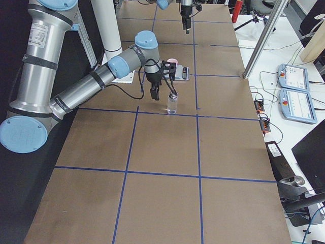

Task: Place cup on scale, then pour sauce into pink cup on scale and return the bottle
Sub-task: 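Withdraw the left arm while the right gripper reaches toward the glass bottle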

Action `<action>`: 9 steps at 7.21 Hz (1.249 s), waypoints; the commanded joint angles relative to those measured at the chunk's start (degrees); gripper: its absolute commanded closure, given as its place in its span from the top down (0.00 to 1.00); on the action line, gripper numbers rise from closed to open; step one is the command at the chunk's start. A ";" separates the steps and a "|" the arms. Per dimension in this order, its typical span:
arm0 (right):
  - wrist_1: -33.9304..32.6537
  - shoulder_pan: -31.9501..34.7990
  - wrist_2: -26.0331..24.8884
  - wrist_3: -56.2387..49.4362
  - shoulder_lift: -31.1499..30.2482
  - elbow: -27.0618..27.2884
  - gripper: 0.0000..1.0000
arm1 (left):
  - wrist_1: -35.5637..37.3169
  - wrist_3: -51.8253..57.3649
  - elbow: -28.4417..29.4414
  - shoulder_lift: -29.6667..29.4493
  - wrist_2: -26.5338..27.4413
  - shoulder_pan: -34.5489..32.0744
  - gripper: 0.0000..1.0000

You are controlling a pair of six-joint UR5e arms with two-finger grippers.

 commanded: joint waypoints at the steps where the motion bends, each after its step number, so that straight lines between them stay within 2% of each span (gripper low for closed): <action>1: 6.77 -17.54 -17.11 19.88 -0.05 1.44 1.00 | 0.74 14.28 -6.08 8.08 -0.34 -4.76 1.00; 2: 7.65 -23.10 -24.15 22.39 -0.13 1.44 1.00 | 0.91 19.13 -8.28 10.99 -0.34 -8.08 1.00; 4: 9.68 -30.42 -34.63 25.92 0.22 1.35 1.00 | 0.74 41.82 -8.40 21.16 -0.25 -16.68 1.00; 5: 9.68 -34.63 -40.08 28.11 0.57 1.18 1.00 | 0.48 56.30 -6.22 25.22 -0.33 -21.51 1.00; 6: 9.77 -37.80 -46.05 28.39 2.31 -0.04 1.00 | 0.13 72.02 -0.11 26.30 -0.51 -28.69 1.00; 7: 9.77 -40.19 -50.02 28.74 3.02 -1.53 1.00 | -0.31 77.66 3.70 26.40 -0.60 -31.46 1.00; 8: 10.12 -43.25 -55.72 29.10 3.03 -2.85 1.00 | -0.66 77.89 4.69 26.40 -0.51 -31.49 1.00; 9: 11.78 -44.94 -59.34 29.62 3.03 -4.43 1.00 | -0.75 79.81 5.40 28.58 0.10 -31.75 1.00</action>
